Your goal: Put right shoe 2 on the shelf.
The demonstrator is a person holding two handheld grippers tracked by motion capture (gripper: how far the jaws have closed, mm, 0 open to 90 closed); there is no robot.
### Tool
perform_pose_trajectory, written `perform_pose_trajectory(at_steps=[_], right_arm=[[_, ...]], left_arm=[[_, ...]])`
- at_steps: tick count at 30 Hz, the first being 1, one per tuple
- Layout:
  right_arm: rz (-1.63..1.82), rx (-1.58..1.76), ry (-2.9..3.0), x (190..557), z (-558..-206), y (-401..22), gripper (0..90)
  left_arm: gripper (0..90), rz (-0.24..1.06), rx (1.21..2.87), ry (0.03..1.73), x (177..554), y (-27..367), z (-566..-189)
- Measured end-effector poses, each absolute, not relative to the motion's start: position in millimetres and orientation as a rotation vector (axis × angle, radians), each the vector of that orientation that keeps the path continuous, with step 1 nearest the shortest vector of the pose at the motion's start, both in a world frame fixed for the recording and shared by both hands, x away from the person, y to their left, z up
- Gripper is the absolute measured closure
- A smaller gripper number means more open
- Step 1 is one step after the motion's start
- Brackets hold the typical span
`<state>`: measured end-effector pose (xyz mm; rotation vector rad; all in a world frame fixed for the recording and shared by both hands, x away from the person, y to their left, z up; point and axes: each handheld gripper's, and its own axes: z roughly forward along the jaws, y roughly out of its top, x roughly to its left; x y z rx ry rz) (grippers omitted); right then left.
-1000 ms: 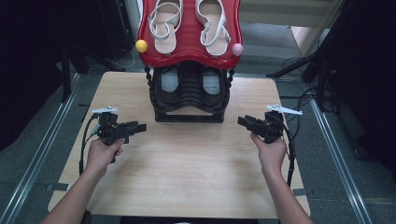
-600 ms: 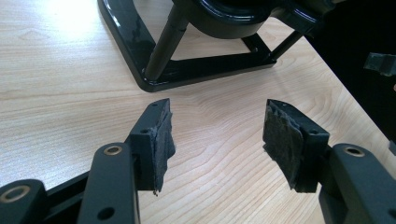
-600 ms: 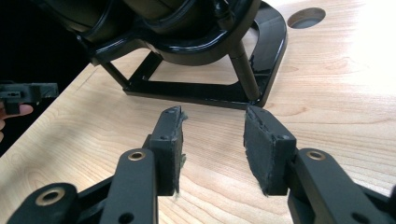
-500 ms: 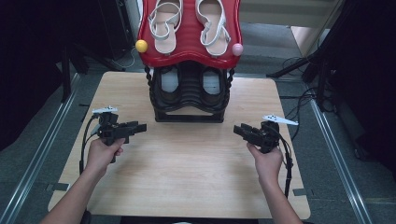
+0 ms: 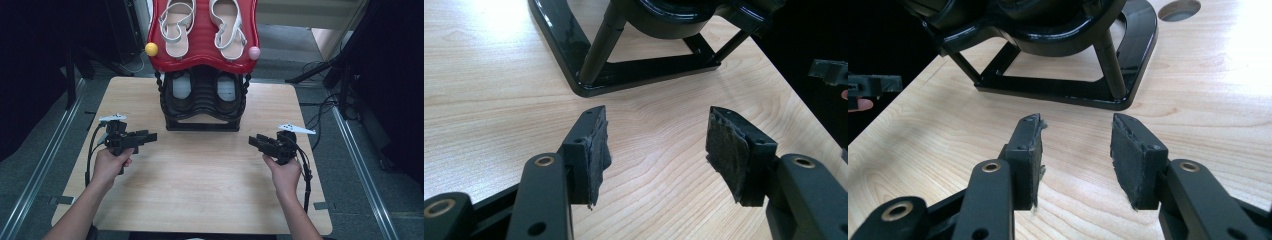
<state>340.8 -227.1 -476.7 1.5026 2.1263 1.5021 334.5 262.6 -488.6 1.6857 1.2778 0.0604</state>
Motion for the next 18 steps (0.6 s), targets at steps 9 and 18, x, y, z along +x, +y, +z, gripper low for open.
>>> perform_pose_trajectory(at_steps=[9,18], right_arm=[[1.517,1.508,2.129,341.1,-476.9,-227.2,57.0],[1.527,1.512,2.12,341.4,-476.3,-229.7,57.0]], left_arm=[[42.3,0.059,1.69,1.277,334.6,262.3,-488.7],[42.0,0.056,1.693,1.278,334.8,262.2,-489.0]])
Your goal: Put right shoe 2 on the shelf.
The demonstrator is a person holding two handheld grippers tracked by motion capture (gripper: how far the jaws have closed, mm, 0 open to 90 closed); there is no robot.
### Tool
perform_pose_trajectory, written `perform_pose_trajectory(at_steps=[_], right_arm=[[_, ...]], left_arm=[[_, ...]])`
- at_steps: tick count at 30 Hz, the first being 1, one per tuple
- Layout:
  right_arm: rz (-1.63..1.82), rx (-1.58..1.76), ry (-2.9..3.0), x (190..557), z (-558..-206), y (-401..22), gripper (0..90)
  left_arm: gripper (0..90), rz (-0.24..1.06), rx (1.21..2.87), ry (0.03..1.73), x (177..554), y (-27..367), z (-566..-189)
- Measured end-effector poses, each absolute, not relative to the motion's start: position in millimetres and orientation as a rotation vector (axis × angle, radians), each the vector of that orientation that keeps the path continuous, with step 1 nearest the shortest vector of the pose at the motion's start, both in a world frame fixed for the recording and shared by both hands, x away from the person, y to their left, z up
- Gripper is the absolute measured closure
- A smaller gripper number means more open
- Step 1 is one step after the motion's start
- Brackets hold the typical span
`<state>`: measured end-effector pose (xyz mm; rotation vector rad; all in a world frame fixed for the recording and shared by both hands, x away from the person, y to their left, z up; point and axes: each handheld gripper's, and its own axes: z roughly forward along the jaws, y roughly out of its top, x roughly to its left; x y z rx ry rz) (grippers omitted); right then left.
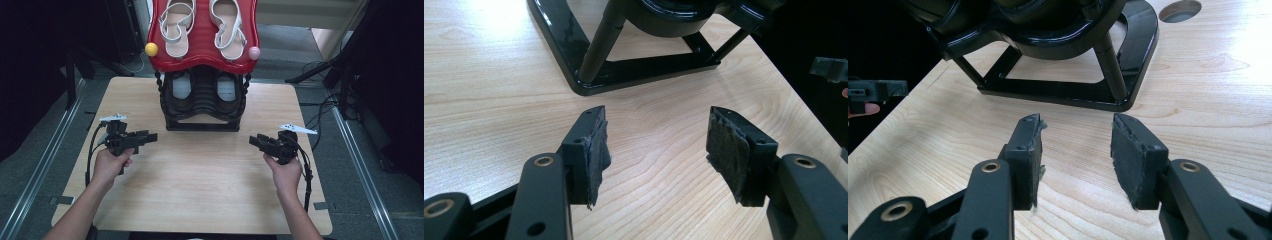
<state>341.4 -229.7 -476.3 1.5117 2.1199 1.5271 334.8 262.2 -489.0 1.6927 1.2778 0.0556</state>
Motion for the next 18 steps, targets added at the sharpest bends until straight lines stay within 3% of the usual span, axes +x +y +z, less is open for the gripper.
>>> perform_pose_trajectory(at_steps=[11,18], right_arm=[[1.51,1.513,2.131,341.2,-480.2,-226.1,55.7],[1.479,1.485,2.152,343.6,-484.6,-223.5,50.5]], left_arm=[[39.3,0.047,1.706,1.285,335.3,260.4,-489.9],[35.7,0.042,1.735,1.29,336.5,257.1,-492.5]])
